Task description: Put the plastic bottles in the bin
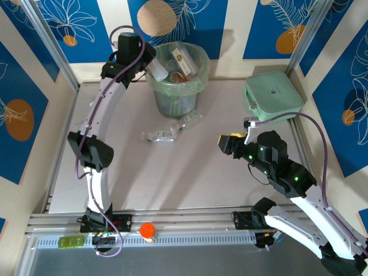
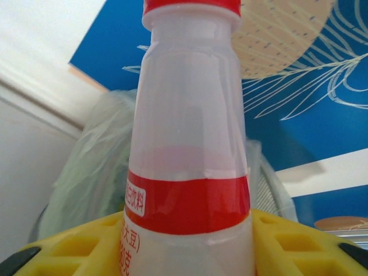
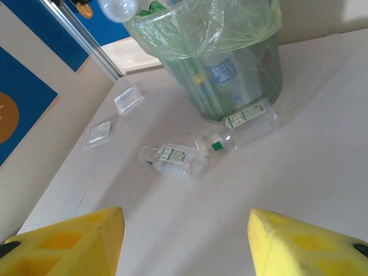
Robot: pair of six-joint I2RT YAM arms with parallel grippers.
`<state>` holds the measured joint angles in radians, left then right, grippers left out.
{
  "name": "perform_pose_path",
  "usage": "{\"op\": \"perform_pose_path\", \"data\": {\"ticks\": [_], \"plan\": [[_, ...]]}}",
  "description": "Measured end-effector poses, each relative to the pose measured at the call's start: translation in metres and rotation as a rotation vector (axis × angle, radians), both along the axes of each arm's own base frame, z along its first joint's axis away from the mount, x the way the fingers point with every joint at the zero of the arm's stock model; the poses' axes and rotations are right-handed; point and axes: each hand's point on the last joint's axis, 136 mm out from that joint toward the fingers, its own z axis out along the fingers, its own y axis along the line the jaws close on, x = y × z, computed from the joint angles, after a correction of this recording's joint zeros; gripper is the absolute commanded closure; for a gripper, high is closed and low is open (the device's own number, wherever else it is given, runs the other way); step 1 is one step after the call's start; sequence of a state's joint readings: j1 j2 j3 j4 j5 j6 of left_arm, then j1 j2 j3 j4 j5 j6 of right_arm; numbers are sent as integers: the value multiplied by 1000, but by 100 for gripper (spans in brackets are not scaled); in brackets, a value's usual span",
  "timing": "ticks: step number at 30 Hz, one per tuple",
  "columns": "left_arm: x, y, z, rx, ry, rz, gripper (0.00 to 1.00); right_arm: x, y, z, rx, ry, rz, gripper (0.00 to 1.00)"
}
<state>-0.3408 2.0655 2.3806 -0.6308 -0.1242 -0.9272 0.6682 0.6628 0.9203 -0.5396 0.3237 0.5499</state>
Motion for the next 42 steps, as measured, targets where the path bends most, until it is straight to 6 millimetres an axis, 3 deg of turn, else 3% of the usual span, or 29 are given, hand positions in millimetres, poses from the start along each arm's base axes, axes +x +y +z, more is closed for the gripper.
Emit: {"op": "perform_pose_path", "data": {"ticks": [6, 13, 23, 28, 31, 35, 39, 42], "plan": [[5, -33, 18, 3, -59, -53, 51, -2, 11, -8, -13, 25, 36, 41], [3, -56, -10, -13, 11, -56, 49, -3, 18, -23, -38, 54, 59, 41], [11, -56, -58, -49, 108, 26, 36, -7, 26, -37, -43, 78, 79, 41], [14, -58, -53, -86, 84, 36, 24, -7, 27, -36, -43, 75, 77, 40], [14, -57, -49, -93, 73, 43, 22, -6, 28, -36, -45, 70, 75, 41], [12, -54, -44, -91, 64, 50, 28, -4, 29, -37, -52, 71, 69, 40], [6, -46, -34, -48, 46, 59, 44, -3, 30, -36, -49, 65, 68, 40], [0, -40, -18, 8, 6, 51, 47, -3, 30, -35, -47, 61, 65, 40]]}}
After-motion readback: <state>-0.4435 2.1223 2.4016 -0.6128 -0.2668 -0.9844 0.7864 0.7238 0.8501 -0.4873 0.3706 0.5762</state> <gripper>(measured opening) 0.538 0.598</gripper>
